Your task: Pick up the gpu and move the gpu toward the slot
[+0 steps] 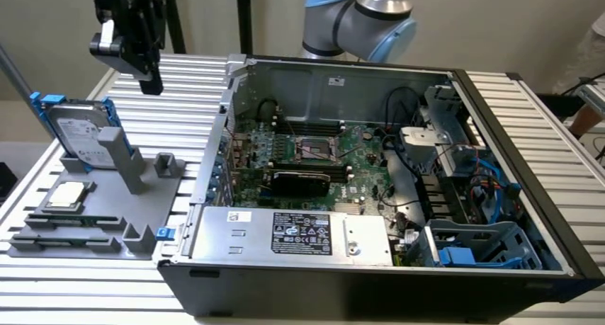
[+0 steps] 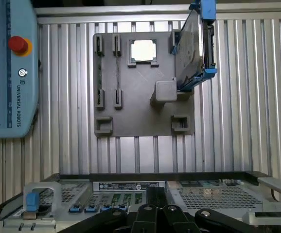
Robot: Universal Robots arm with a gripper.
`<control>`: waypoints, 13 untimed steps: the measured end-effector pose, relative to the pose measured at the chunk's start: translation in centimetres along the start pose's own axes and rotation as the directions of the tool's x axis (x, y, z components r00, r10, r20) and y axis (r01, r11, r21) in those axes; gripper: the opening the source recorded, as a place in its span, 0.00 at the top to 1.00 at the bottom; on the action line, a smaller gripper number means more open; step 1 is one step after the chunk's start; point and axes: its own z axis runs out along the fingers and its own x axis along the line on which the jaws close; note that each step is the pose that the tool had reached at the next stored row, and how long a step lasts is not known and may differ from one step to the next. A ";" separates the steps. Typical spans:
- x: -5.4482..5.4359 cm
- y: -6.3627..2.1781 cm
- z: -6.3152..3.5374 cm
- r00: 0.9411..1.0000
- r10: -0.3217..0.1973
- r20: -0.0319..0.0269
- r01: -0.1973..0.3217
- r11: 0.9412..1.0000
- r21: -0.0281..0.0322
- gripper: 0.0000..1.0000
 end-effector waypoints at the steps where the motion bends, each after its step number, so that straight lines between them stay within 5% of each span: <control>1: 0.0 0.45 0.01 1.000 0.000 0.000 0.000 1.000 0.001 0.89; 13: 0.2 5.81 0.16 1.000 0.000 0.001 0.000 1.000 0.016 0.89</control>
